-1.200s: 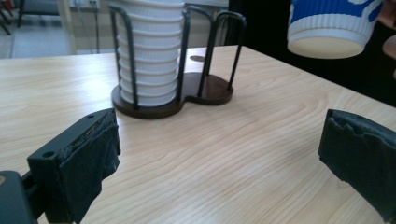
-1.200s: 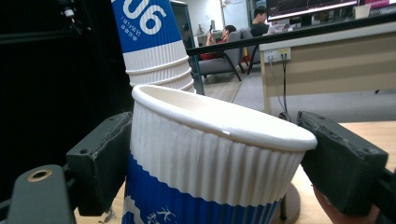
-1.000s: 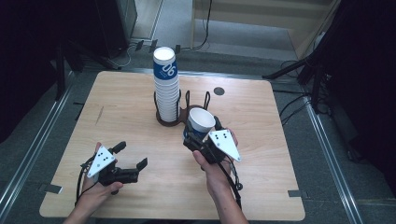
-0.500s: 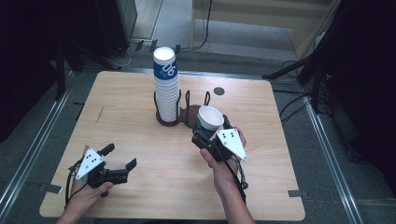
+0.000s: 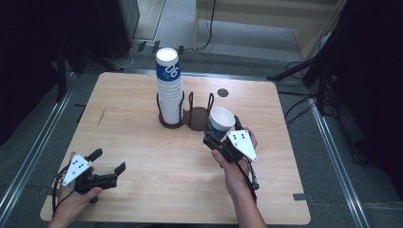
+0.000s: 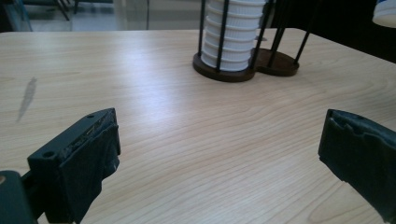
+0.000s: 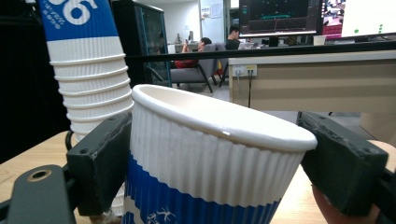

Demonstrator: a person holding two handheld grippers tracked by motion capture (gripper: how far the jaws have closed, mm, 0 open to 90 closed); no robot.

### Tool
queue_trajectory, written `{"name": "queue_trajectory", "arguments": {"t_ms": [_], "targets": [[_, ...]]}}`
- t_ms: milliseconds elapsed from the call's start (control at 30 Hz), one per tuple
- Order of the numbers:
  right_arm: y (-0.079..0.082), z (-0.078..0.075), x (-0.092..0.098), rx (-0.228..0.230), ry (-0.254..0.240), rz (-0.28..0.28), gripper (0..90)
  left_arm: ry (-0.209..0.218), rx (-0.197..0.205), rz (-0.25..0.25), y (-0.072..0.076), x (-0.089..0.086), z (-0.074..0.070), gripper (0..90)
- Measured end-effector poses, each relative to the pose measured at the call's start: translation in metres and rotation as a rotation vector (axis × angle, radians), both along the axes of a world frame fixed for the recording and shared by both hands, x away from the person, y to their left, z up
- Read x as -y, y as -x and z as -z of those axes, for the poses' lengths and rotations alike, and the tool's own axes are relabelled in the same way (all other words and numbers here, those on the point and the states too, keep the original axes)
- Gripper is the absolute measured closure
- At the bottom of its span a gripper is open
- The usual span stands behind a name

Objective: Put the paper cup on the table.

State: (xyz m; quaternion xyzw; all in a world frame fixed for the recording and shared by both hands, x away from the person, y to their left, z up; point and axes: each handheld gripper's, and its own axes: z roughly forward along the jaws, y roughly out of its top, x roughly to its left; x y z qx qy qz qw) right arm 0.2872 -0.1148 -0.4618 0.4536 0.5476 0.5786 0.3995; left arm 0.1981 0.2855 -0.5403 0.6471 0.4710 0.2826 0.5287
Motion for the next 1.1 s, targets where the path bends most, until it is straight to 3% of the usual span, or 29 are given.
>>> {"name": "queue_trajectory", "arguments": {"t_ms": [533,800,1100], "targets": [[-0.01,0.005,0.018,0.048,0.003,0.063,14.1,-0.039,-0.024,-0.049,0.003,-0.022,0.007,0.0],[-0.02,0.012,0.028,0.046,-0.005,0.096,14.2,-0.05,-0.028,-0.076,0.004,-0.031,0.008,0.0],[-0.039,0.024,0.038,0.027,0.043,0.133,14.2,-0.051,-0.044,-0.109,0.006,-0.042,0.011,0.0]]}}
